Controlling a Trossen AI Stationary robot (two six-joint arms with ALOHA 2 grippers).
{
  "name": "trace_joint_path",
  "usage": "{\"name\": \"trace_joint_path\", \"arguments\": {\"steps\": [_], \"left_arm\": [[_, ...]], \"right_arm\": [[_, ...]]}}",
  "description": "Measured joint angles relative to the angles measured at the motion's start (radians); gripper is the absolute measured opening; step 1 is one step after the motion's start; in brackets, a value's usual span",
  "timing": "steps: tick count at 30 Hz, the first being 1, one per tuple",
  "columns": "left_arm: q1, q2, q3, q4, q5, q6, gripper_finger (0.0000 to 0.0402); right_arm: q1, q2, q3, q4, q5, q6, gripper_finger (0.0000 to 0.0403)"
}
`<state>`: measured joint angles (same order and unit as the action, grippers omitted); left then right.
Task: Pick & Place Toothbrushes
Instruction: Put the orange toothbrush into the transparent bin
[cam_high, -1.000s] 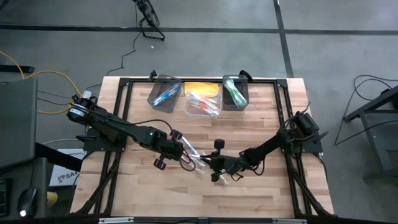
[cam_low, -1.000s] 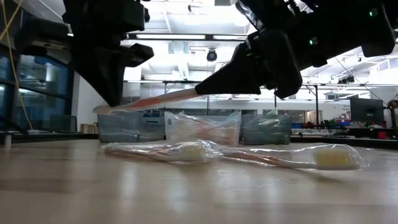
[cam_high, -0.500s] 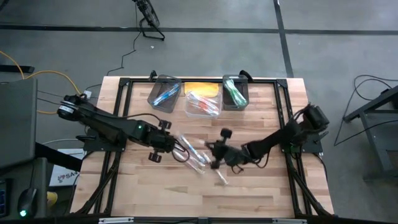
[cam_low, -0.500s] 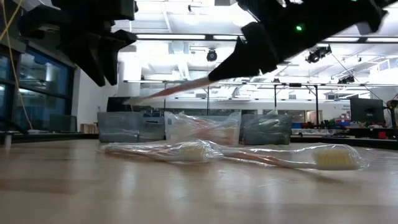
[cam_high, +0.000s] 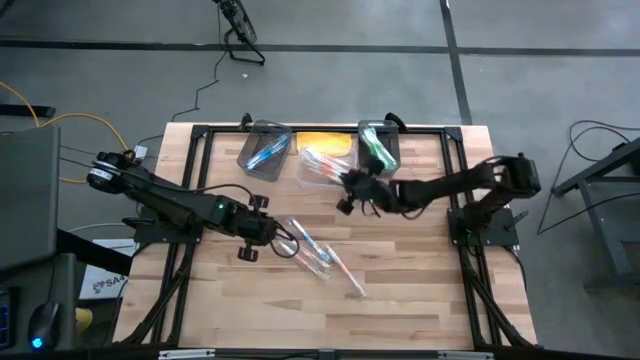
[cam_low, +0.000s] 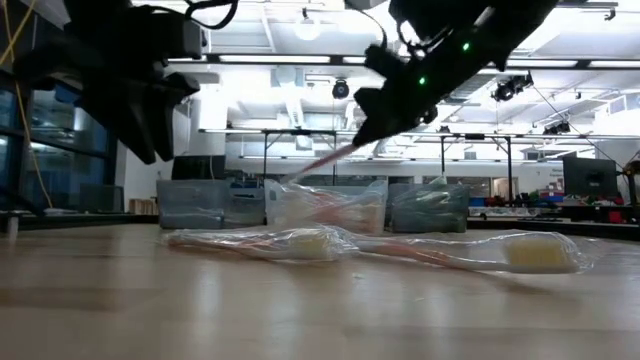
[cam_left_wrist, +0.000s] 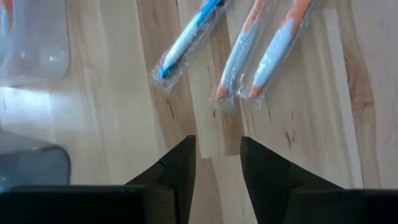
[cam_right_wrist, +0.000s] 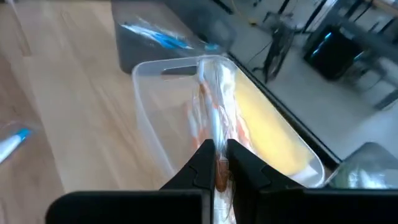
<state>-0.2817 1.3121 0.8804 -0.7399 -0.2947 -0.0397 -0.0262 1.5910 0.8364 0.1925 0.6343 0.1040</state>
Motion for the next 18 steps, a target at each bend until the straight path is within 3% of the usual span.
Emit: {"name": "trace_joint_path", "arguments": {"steps": [11,15,18], "left_arm": [[0.000,0.000,-0.009,0.031,0.001,-0.018,0.0120],[0.000,0.000,-0.009,0.035,0.009,-0.017,0.0120],[0.000,0.000,-0.009,0.035,0.015,-0.017,0.0120]], "right_arm": [[-0.148,0.035,0.000,-0.014,-0.158,0.054,0.0018],[-0.166,0.035,0.000,-0.038,-0.243,0.116,0.0054],[-0.167,0.036,0.000,-0.055,-0.243,0.164,0.0090]]}}
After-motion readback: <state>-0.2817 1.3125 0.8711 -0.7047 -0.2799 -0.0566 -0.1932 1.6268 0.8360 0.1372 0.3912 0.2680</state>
